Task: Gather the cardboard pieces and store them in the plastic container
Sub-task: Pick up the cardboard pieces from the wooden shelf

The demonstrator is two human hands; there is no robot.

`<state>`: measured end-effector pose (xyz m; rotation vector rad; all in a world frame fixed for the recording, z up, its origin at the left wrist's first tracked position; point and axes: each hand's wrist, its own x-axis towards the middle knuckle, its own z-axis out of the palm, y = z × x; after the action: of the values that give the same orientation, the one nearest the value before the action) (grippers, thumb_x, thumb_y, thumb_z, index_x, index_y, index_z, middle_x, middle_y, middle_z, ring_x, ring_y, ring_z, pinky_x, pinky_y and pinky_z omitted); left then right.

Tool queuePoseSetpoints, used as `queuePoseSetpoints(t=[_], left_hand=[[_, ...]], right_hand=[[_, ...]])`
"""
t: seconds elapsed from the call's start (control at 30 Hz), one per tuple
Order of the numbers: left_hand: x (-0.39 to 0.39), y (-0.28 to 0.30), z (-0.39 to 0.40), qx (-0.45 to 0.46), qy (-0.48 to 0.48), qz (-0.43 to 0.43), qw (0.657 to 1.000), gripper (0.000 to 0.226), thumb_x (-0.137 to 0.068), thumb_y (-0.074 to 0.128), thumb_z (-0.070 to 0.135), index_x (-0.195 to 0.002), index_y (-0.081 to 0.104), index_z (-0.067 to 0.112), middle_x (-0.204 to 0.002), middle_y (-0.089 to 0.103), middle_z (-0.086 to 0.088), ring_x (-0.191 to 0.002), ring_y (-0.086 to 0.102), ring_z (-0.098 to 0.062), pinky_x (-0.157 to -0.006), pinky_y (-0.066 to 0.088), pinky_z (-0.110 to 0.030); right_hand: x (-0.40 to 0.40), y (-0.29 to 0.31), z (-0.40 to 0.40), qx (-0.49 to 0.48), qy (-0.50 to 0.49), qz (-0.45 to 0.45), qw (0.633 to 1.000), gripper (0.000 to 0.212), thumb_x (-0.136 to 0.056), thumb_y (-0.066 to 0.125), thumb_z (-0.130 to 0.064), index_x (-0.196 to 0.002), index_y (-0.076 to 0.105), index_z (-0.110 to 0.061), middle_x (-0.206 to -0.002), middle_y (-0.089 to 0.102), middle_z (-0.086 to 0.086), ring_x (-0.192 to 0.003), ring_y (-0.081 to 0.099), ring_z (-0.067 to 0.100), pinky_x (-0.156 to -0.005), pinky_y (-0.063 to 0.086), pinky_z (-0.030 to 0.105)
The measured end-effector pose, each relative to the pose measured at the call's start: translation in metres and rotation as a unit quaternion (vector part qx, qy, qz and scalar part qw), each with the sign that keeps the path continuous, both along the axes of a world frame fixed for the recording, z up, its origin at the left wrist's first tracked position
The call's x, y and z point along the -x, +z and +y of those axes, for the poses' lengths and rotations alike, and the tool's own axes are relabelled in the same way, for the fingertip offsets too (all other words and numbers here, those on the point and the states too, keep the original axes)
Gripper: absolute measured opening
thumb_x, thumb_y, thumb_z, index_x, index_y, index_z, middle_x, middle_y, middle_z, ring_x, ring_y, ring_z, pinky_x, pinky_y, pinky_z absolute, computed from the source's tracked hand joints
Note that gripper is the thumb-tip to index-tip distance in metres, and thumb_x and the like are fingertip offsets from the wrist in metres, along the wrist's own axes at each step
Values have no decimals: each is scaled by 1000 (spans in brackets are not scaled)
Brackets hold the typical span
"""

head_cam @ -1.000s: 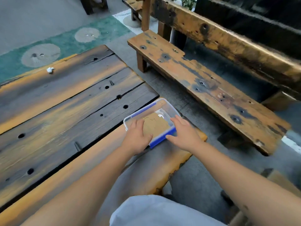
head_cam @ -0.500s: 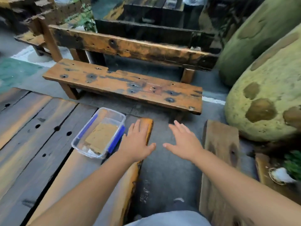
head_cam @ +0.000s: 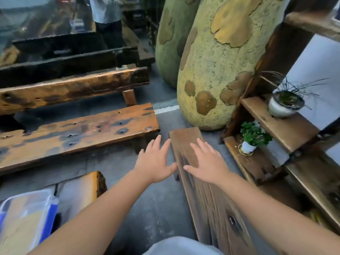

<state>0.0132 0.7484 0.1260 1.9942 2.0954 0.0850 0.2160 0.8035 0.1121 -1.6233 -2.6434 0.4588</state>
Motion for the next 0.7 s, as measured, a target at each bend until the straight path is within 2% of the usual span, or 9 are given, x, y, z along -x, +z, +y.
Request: queuePoseSetpoints(t=[0.27,0.7], left_hand=[[-113,6,73,-25,-151,2,988,91,-77,36,73,-152,10,30,-163,10,-9,-146,19,-33,-110,31,-56],[-247,1,132,-14,-375,-13,927,89,-79,39,71,-151,9,29,-163,7,-8,-146,18,-30,-109,32,-58]], right_hand=[[-122,4,6,-4,-142,4,990,92,-79,45,-74,-153,15,-28,-164,4,1,-149,8,24,-117,18,48],[-232,-1,-17,8,-351,-9,936,93,-76,41,-76,-152,14,-30,-164,5,1,-148,12,25,-117,21,50]])
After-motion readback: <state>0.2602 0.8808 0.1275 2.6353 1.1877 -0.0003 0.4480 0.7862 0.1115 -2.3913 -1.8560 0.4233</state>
